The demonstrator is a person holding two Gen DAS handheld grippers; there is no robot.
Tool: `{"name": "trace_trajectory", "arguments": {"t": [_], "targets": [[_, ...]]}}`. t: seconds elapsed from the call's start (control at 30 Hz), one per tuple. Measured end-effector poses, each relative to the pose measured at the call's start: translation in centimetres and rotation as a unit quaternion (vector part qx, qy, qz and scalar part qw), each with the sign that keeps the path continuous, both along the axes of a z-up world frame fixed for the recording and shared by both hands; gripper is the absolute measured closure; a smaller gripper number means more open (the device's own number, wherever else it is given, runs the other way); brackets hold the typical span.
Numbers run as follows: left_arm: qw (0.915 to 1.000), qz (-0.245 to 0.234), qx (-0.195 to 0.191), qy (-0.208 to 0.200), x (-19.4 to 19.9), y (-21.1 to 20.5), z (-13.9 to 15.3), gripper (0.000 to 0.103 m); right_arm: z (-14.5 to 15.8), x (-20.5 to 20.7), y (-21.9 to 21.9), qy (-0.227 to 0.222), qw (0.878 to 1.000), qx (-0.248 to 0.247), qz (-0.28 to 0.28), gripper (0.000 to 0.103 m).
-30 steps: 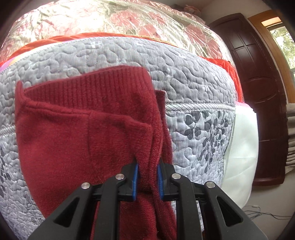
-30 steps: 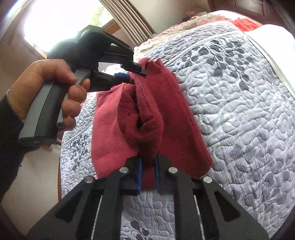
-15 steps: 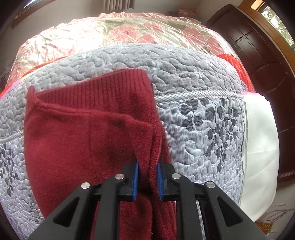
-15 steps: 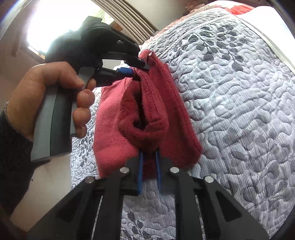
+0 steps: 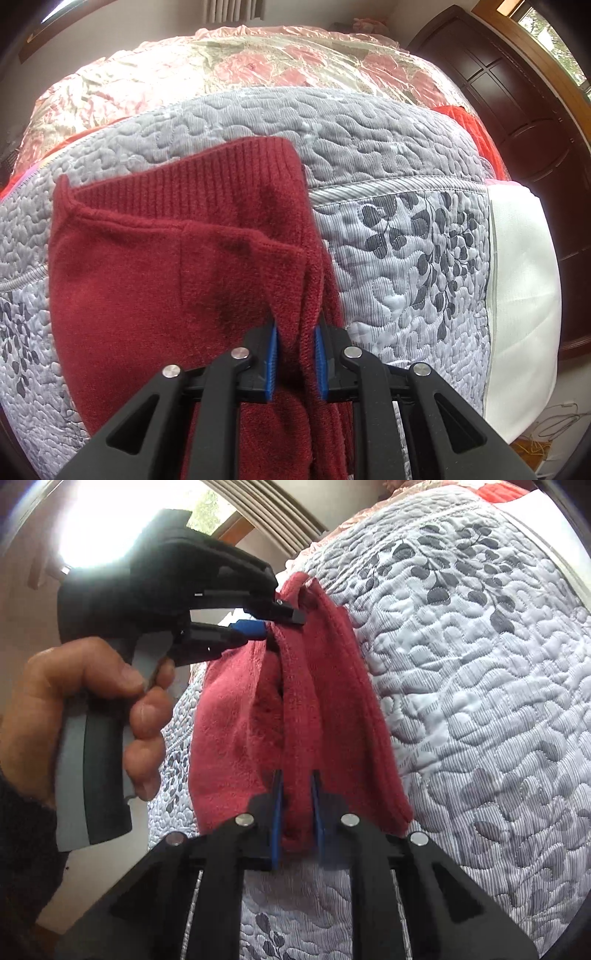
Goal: Fold small clothes
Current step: 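Lift the sweater edge with the left tool and fold it toward the right tool while the right tool holds, then open both tools and release the folded red sweater onto the bedspread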
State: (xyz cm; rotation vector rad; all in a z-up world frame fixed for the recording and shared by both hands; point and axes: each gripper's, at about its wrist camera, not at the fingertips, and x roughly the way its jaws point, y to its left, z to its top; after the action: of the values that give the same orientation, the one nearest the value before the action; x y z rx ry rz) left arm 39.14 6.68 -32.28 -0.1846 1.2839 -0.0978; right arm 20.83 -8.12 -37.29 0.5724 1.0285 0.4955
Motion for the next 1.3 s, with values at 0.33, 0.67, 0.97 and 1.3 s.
{"name": "trace_trajectory", "arguments": {"t": [0.33, 0.67, 0.97, 1.3], "targets": [[0.9995, -0.012, 0.022, -0.019, -1.2, -2.1, -1.4, 0.086, -3.0, 0.0, -2.0, 0.055, 0.997, 0.044, -0.015, 0.091], [0.9907, 0.002, -0.056, -0.124, -4.1, 2.7, 6.1, 0.024, 0.3, 3.4, -5.2, 0.034, 0.997, 0.064, 0.029, 0.054], [0.9906, -0.059, -0.110, -0.055, -12.3, 8.2, 1.9, 0.019, -0.4, 20.9, -3.2, 0.062, 0.992, 0.071, 0.089, 0.041], [0.9908, -0.078, -0.073, -0.082, -17.7, 8.6, -1.1, 0.019, 0.8, 24.2, 1.2, 0.003, 0.986, 0.010, 0.165, 0.095]]}}
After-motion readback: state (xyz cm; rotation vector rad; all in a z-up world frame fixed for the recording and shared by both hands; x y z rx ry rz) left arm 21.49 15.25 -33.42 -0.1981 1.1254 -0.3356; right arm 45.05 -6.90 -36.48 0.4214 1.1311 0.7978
